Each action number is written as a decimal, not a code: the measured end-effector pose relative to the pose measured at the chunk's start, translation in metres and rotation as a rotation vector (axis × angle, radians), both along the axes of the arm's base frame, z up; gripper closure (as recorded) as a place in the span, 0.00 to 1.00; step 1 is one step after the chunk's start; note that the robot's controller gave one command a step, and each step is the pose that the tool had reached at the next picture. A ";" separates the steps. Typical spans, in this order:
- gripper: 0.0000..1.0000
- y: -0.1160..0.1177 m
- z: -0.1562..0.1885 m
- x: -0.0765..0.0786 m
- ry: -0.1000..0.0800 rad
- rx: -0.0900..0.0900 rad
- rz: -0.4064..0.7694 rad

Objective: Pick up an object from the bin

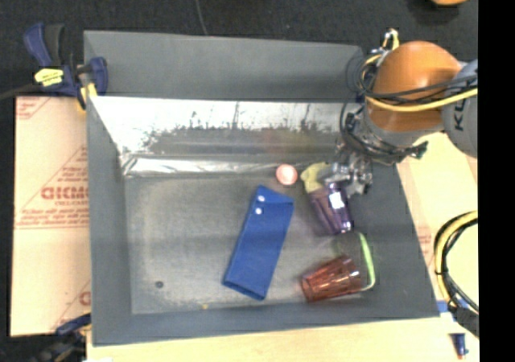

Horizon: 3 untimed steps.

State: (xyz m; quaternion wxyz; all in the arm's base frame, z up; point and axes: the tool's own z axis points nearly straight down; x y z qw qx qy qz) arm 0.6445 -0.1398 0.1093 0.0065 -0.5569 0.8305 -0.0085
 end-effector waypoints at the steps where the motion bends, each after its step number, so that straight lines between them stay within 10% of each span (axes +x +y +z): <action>1: 1.00 0.002 0.048 0.002 -0.008 0.005 -0.141; 3: 1.00 0.001 0.092 0.003 -0.012 0.003 -0.139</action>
Offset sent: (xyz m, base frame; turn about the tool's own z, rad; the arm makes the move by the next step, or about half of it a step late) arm 0.0018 0.0015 0.0540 0.0962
